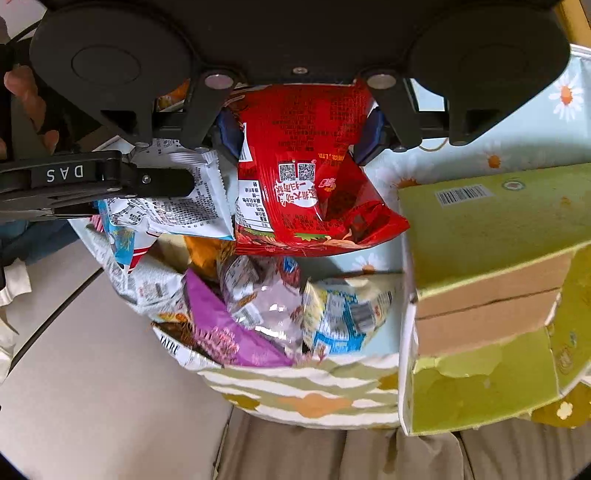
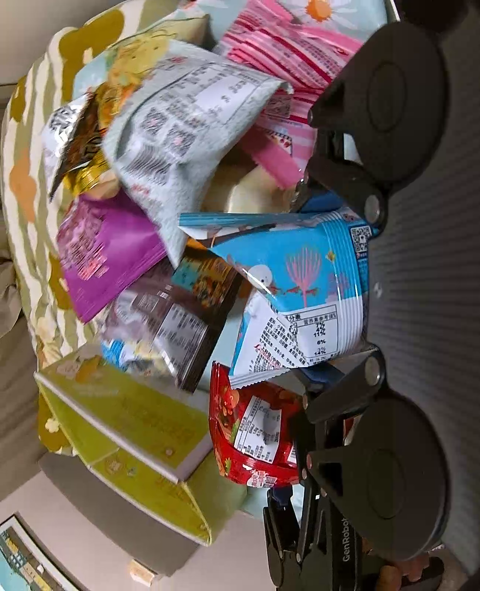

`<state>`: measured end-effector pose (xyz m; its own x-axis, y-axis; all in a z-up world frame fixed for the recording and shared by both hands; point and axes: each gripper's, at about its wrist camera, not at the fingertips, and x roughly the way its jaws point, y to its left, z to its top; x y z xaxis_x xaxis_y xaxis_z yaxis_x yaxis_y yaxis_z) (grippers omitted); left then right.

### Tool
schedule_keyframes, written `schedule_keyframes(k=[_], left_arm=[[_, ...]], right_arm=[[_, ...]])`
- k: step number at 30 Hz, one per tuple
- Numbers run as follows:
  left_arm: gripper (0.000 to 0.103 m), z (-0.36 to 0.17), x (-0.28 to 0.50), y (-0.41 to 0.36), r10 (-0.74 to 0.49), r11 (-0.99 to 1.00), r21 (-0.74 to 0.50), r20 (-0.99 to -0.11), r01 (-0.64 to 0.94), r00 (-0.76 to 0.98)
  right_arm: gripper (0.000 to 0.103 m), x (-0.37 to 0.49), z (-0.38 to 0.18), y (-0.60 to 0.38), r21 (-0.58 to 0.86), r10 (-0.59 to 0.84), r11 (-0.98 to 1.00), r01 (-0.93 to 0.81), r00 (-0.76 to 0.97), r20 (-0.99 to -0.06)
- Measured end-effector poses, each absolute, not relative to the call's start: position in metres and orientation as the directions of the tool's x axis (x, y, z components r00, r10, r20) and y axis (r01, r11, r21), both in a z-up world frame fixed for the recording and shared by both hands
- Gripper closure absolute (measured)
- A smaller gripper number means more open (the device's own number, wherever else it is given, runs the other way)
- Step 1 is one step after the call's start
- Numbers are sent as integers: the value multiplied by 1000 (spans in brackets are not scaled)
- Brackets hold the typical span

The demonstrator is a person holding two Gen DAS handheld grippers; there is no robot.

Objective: Organize snacks
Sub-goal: 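Carry both bags over the yellow-green box with both tools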

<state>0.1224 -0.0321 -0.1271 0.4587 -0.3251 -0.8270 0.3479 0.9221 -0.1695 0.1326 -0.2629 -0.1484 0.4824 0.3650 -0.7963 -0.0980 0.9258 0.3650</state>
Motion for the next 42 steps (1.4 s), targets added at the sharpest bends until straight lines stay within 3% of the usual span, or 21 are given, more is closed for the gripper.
schedule_keyframes(k=[12, 29, 35, 42], left_arm=[[36, -69, 102, -32, -287, 950, -142, -742, 277, 605], [35, 7, 143, 43, -49, 999, -39, -604, 32, 795], [35, 9, 187, 92, -15, 998, -57, -609, -25, 793], [35, -8, 258, 133, -52, 998, -68, -660, 9, 749]], right_arm=[[12, 130, -88, -267, 375, 418, 906, -195, 546, -726], [12, 211, -5, -207, 356, 492, 870, -340, 628, -603], [12, 260, 4, -152, 380, 512, 858, -346, 627, -586], [12, 330, -10, -93, 371, 415, 903, -215, 655, -631]])
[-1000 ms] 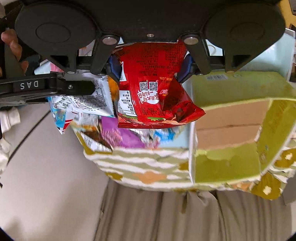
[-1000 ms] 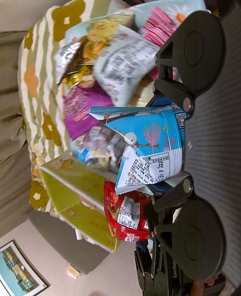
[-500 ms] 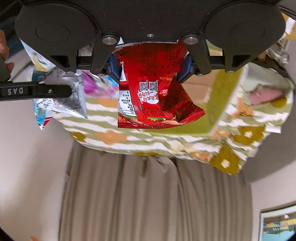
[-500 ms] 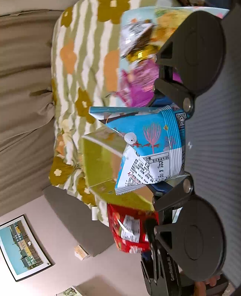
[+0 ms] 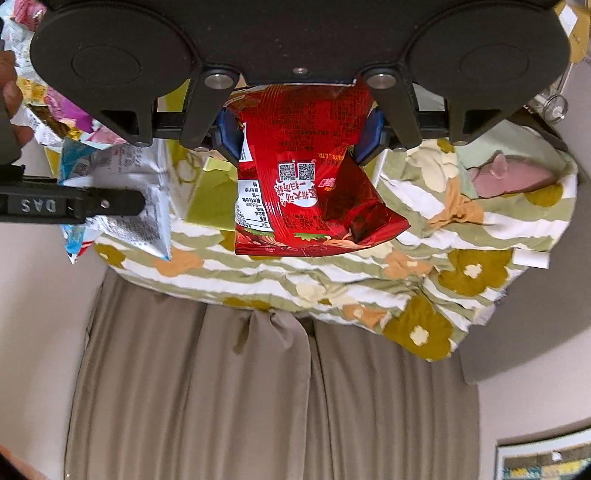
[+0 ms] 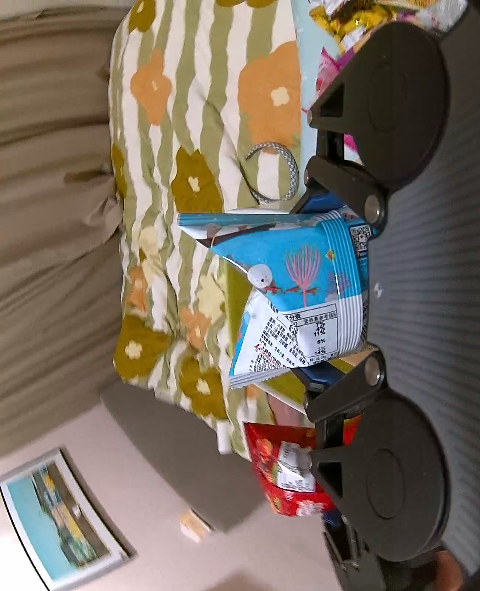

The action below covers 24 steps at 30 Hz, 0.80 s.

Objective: Organize snacks
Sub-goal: 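Carry both bags over the yellow-green box with both tools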

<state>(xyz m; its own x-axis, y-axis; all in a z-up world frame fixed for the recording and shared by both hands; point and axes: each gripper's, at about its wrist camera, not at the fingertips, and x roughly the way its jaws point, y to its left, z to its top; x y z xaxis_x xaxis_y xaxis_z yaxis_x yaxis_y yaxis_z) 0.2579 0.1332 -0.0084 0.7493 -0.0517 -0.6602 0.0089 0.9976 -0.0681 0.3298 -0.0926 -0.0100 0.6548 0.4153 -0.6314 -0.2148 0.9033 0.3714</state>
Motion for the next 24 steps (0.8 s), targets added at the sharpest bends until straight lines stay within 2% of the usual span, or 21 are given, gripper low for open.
schedule_keyframes(k=[5, 13, 14, 16, 17, 24], left_arm=[[35, -36, 307, 140, -113, 994, -79, -710, 80, 695], [35, -90, 364, 135, -133, 987, -50, -781, 152, 610], [32, -94, 367, 136, -131, 987, -50, -790, 151, 599], [14, -100, 372, 139, -137, 988, -66, -799, 142, 585], [1, -101, 372, 141, -141, 988, -73, -800, 139, 583], [0, -79, 356, 149, -111, 992, -54, -782, 111, 613]], right_arm=[[11, 368, -26, -61, 259, 278, 957, -132, 673, -685], [11, 395, -51, -49, 236, 214, 971, -50, 627, -749], [11, 397, -55, -48, 228, 206, 973, -45, 620, -757], [11, 400, -60, -45, 227, 205, 973, -41, 608, -767], [11, 402, -61, -43, 229, 209, 972, -43, 602, -770], [11, 406, -66, -39, 217, 218, 973, -75, 597, -772]])
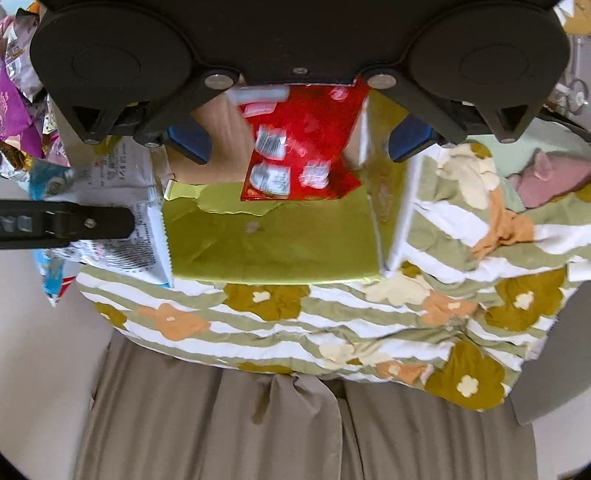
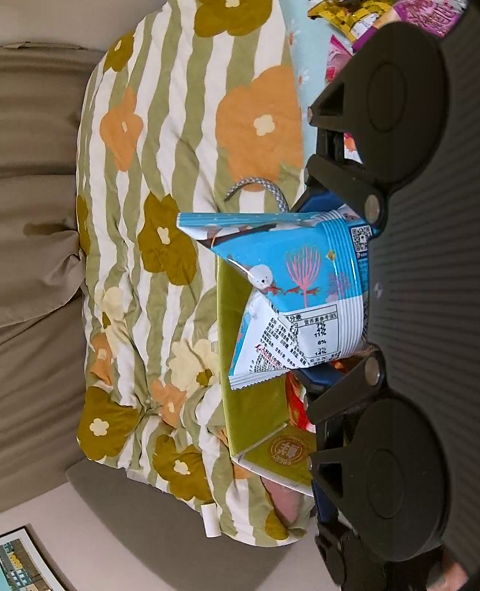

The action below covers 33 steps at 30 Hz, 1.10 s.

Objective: Organize snacks
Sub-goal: 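Carry both bags over the yellow-green box with both tools, then open both tools to drop the bags into the box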

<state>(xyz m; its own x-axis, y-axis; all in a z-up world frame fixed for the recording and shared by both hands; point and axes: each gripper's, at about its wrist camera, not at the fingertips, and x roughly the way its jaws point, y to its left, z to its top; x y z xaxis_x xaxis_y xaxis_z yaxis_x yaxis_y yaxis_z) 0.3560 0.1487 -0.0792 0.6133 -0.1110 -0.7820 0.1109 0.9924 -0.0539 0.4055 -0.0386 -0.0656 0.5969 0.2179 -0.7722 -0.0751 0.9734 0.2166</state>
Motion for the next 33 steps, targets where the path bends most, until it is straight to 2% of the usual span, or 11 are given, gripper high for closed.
schedule_keyframes(k=[9, 13, 16, 26, 33], left_arm=[[0, -54, 326, 161, -17, 1000, -8, -733, 16, 680], [0, -50, 323, 172, -2, 999, -24, -726, -23, 687], [0, -50, 321, 177, 1, 998, -43, -727, -47, 686], [0, -54, 318, 173, 23, 995, -46, -735, -83, 678], [0, -39, 308, 173, 26, 996, -39, -708, -76, 706]], right_arm=[[9, 419, -67, -27, 257, 277, 959, -117, 562, -779], [9, 430, -74, -17, 250, 287, 958, -143, 545, -788], [0, 436, -82, -14, 240, 275, 961, -135, 540, -796], [0, 432, -89, -25, 218, 254, 967, -131, 544, -800], [0, 417, -69, -29, 207, 256, 967, -150, 557, -790]])
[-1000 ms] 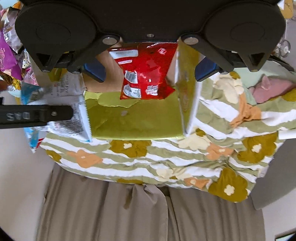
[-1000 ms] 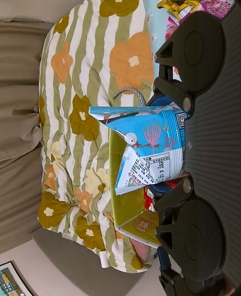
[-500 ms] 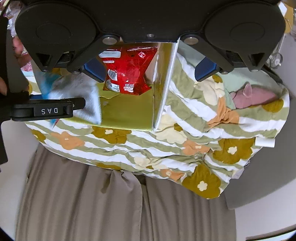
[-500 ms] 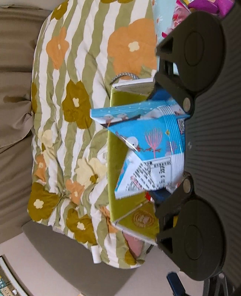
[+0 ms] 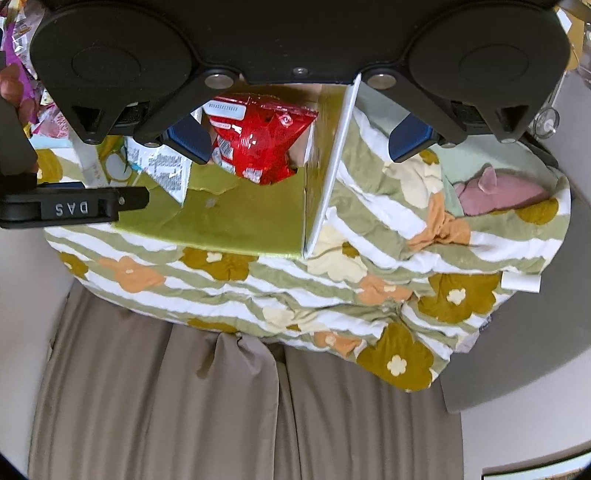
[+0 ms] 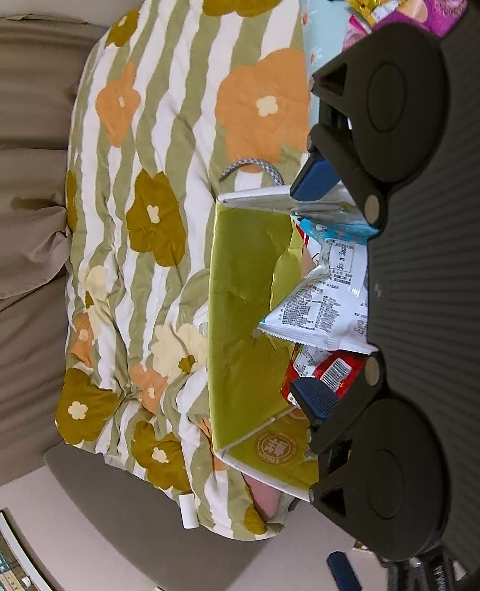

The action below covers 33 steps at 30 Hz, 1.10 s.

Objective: Organize snacks
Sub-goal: 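Open both tools to drop the bags into the box, then grasp the purple bag with left tool while right tool grasps white printed bag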

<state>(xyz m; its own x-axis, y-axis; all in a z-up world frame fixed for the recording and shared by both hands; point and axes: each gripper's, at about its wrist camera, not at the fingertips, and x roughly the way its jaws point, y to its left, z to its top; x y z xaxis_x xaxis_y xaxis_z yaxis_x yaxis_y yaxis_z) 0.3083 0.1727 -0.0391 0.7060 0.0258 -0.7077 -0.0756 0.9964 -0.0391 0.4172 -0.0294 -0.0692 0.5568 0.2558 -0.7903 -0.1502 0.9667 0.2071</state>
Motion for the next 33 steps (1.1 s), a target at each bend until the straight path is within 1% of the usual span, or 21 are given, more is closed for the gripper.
schedule_keyframes(k=[4, 9, 14, 17, 21, 24, 28, 33], left_arm=[[0, -22, 302, 172, 17, 998, -27, -683, -49, 731], [0, -2, 291, 165, -2, 1000, -2, -638, 1, 770], [0, 6, 274, 148, -56, 998, 0, -595, 69, 802], [0, 8, 262, 132, -93, 993, 1, -591, 116, 801], [0, 12, 246, 111, -151, 985, -21, -582, 170, 799], [0, 17, 232, 90, -189, 977, -30, -573, 210, 798], [0, 17, 218, 60, -216, 971, -38, -569, 237, 794], [0, 12, 201, 17, -229, 968, -46, -573, 247, 787]], right_arm=[[0, 401, -50, -30, 196, 267, 963, -184, 581, -769], [0, 368, -22, -41, 217, 270, 963, -162, 646, -714], [0, 330, -1, -57, 176, 211, 977, -124, 713, -669], [0, 311, 4, -69, 165, 181, 982, -94, 724, -665], [0, 284, 13, -95, 187, 181, 979, -75, 732, -657], [0, 264, 20, -118, 163, 151, 985, -58, 754, -639], [0, 239, 23, -157, 143, 134, 988, -56, 772, -621], [0, 214, 15, -211, 108, 124, 992, -72, 770, -626]])
